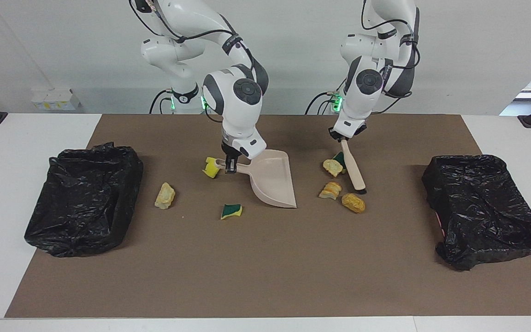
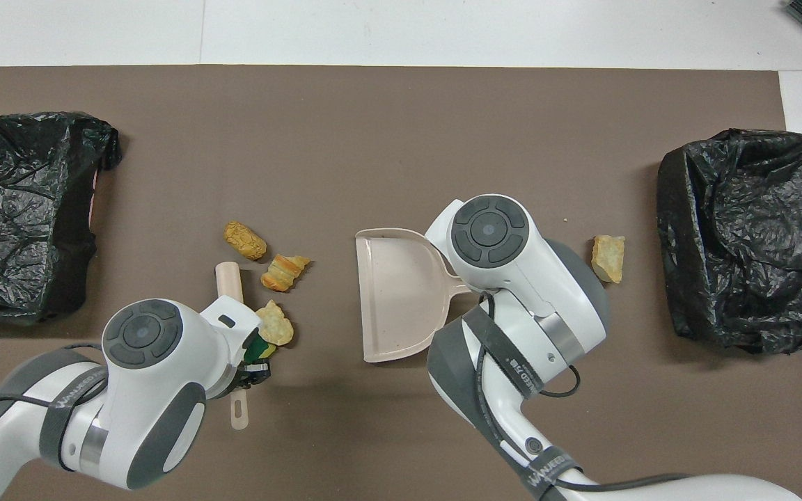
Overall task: Sweep and dump trash in bin
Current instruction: 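Sweep bread and sponge pieces into the dustpan with the left gripper's brush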
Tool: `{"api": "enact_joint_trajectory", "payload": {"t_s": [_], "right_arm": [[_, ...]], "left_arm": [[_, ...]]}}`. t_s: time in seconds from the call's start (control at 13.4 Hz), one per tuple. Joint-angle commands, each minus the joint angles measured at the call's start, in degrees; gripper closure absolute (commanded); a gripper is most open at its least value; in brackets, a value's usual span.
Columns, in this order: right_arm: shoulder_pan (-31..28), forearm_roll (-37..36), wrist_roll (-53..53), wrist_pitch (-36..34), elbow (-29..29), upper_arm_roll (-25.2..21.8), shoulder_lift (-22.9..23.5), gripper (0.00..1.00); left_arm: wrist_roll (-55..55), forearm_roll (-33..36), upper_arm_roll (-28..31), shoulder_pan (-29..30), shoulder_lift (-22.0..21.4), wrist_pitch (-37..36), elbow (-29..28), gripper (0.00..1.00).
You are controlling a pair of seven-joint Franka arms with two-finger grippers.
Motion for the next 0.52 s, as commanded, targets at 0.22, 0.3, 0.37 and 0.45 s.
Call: {"api": "enact_joint_trajectory", "payload": {"t_s": [0.22,0.3,0.37,0.45], "right_arm": [[0.03,-0.57,-1.19,1.64,-1.98,0.33,-1.4,1.0],[0.03,-0.57,-1.19,1.56,-1.98,0.42,-1.4,1.0],[0.2,-0.57,-1.19,1.64,-1.98,0.42,-1.48,1.0],[0.2,-0.57,-1.19,1.64,-1.98,0.33,-1.48,1.0]], "left_arm": [[14.99,-6.28,0.65,-5.53,2.82,2.83,2.93,1.0],[17.45,-6.64,0.65,-6.49,2.73,2.91,2.93,1.0],[20.52,-6.81,0.65,-7.89,2.73,3.0,3.02,1.0],[22.03,-7.16,0.56,-8.34,2.82,3.61,3.19,1.0]]}}
